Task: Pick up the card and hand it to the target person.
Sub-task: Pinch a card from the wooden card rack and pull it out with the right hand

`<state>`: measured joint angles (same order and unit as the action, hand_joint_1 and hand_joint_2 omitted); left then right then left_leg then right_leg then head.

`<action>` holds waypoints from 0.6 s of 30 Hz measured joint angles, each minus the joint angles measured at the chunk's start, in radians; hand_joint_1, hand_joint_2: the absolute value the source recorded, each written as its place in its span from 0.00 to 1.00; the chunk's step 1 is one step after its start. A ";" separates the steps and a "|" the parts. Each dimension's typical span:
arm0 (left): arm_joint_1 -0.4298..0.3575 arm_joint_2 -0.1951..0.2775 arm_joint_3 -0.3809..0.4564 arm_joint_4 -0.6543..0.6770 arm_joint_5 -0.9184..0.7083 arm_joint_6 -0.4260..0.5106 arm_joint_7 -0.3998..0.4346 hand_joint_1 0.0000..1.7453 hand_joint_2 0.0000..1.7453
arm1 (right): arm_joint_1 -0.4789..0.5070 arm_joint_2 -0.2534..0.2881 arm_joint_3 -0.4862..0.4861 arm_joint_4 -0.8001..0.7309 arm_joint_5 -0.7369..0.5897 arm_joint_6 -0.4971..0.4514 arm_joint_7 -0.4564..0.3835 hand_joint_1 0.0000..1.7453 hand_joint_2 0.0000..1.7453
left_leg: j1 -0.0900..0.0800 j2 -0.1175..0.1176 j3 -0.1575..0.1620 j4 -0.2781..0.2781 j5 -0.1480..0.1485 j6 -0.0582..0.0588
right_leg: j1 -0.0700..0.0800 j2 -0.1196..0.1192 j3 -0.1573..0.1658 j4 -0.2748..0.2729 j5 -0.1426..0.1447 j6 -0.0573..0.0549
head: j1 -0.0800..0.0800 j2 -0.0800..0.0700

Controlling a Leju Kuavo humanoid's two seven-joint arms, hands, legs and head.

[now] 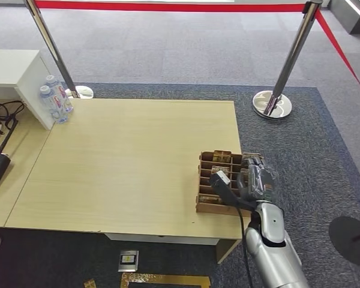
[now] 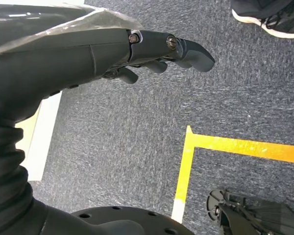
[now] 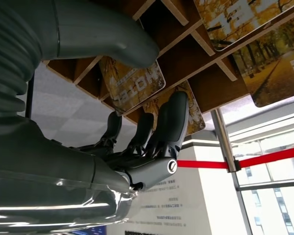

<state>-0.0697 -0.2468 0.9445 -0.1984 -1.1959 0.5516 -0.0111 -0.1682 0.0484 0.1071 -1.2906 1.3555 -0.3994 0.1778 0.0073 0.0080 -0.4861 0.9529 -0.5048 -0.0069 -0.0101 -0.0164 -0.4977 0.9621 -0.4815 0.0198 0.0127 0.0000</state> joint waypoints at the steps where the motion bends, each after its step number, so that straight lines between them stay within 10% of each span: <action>1: 0.000 0.000 0.000 0.000 0.000 0.000 0.000 0.00 1.00 | 0.000 0.000 0.000 0.000 0.000 0.000 0.000 0.48 1.00 | 0.000 0.000 0.000 0.000 0.000 0.000 | 0.000 0.000 0.000 0.000 0.000 0.000 | 0.000 0.000; 18: 0.000 0.000 0.000 0.000 0.000 0.000 0.000 0.00 1.00 | -0.002 0.000 0.000 0.003 0.000 0.000 -0.001 0.48 1.00 | 0.000 0.000 0.000 0.000 0.000 0.000 | 0.000 0.000 0.000 0.000 0.000 0.000 | 0.000 0.000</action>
<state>-0.0697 -0.2468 0.9445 -0.1984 -1.1955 0.5516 -0.0107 -0.1699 0.0488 0.1068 -1.2873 1.3550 -0.3994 0.1770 0.0073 0.0080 -0.4861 0.9529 -0.5047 -0.0070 -0.0101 -0.0164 -0.4977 0.9621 -0.4814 0.0196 0.0128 0.0000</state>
